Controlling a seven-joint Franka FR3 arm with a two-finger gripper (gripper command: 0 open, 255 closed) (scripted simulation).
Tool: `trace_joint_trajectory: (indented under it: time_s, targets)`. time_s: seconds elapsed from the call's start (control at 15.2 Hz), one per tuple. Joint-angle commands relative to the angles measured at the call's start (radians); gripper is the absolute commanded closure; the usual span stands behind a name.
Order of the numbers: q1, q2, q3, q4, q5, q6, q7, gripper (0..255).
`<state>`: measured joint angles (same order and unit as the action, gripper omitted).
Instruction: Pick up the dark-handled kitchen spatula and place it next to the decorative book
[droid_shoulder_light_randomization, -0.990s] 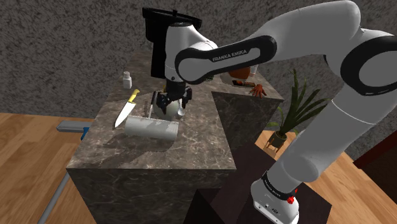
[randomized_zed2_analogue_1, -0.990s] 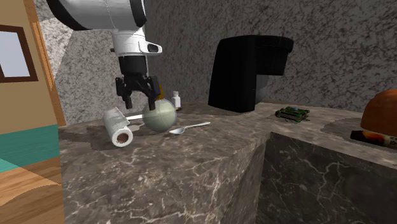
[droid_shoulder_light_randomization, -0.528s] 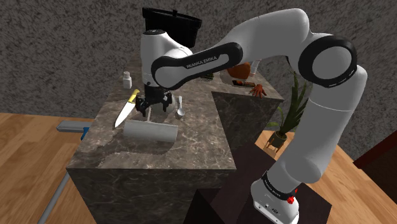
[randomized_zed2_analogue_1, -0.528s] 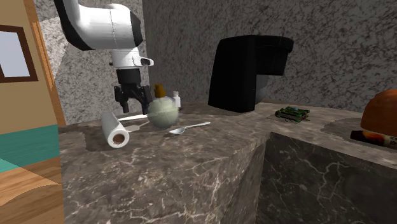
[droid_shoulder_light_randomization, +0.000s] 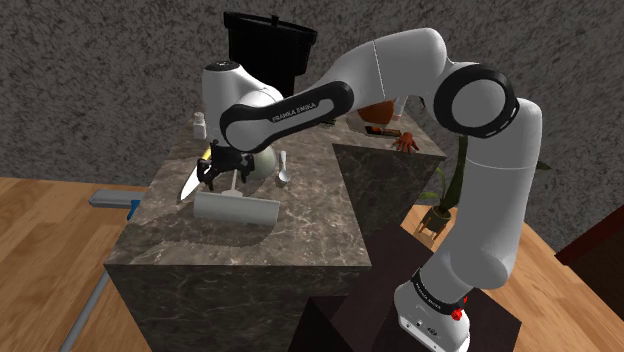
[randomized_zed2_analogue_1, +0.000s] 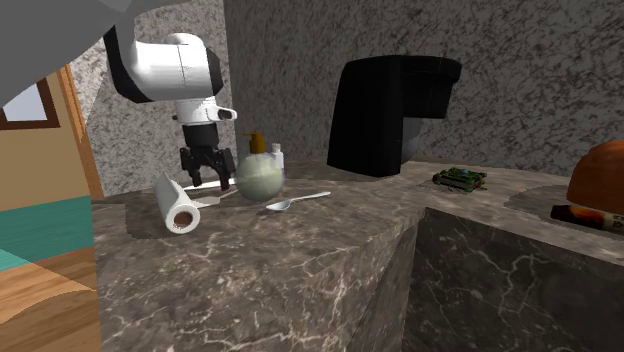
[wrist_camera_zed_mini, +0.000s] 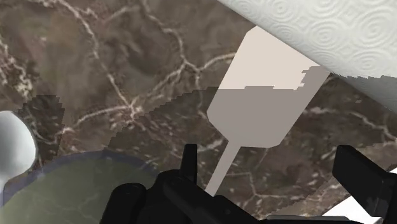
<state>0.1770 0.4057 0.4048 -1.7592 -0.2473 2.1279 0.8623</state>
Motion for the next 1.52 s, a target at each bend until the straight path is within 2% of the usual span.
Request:
trace_joint_trajectory:
  time_s: [0.0, 0.59, 0.66, 1.25, 1.32, 1.45]
  targets:
    - [0.0, 0.016, -0.006, -0.01, -0.008, 0.021, 0.004, 0]
    - [-0.001, 0.027, -0.006, -0.017, -0.015, 0.037, 0.008, 0]
    - [0.0, 0.028, -0.006, -0.014, -0.015, 0.036, 0.008, 255]
    - [0.001, 0.025, -0.005, -0.012, -0.016, 0.042, 0.01, 255]
    - [0.001, 0.025, -0.005, -0.012, -0.016, 0.042, 0.01, 0]
    - [0.082, -0.024, -0.088, -0.042, -0.128, 0.094, 0.325, 0]
